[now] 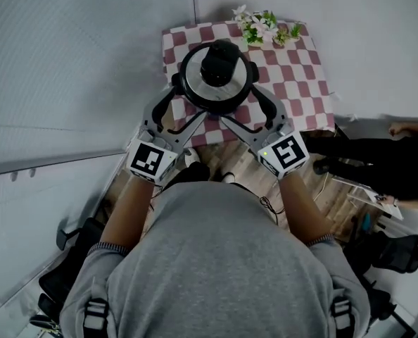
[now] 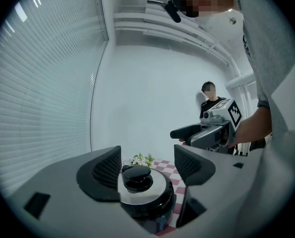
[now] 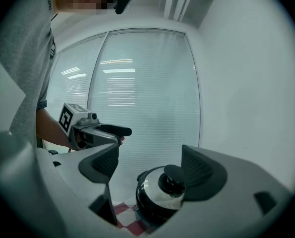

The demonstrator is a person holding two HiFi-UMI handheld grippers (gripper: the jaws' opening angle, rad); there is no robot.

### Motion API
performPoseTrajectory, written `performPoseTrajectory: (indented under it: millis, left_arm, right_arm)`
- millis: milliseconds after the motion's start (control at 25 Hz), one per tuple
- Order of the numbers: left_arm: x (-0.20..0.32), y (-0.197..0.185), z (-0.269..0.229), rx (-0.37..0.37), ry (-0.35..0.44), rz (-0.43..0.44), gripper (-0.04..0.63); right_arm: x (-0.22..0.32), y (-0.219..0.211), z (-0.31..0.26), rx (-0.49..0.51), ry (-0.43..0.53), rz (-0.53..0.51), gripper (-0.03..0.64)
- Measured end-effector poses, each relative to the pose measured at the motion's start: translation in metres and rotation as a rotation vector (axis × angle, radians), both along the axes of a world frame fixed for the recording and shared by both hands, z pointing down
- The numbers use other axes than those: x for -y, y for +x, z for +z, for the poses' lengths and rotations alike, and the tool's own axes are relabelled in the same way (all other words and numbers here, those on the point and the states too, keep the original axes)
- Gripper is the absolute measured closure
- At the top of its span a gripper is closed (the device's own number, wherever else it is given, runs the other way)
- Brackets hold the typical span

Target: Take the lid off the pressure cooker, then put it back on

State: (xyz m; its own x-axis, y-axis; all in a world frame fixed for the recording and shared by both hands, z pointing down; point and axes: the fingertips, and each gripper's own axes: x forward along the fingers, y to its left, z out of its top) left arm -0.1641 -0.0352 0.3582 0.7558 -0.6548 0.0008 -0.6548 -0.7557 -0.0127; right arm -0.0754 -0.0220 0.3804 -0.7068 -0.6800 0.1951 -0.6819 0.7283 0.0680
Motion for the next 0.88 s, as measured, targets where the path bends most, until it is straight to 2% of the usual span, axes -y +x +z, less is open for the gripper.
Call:
performPoseTrajectory:
  millis: [440,680,720,880]
  left_arm:
    - [0.064,-0.008,0.022,0.026,-0.040,0.185,0.253]
    - [0.085,0.004,0.036,0.035,-0.062,0.257,0.255]
    - [0.086,0.009,0.040,0.049,-0.070,0.284,0.255]
    - [0.094,0.026,0.053,0.149,-0.053,0.351,0.255]
  right_arm:
    - [0.053,-0.022,0.019,-0.048,-0.050,0.111,0.216]
    - [0.073,-0.018,0.032,-0.063,-0.086,0.110,0.228]
    - [0.076,-0.017,0.034,-0.062,-0.097,0.100,0.247]
    - [0.089,-0.016,0.047,-0.096,-0.137,0.055,0.233]
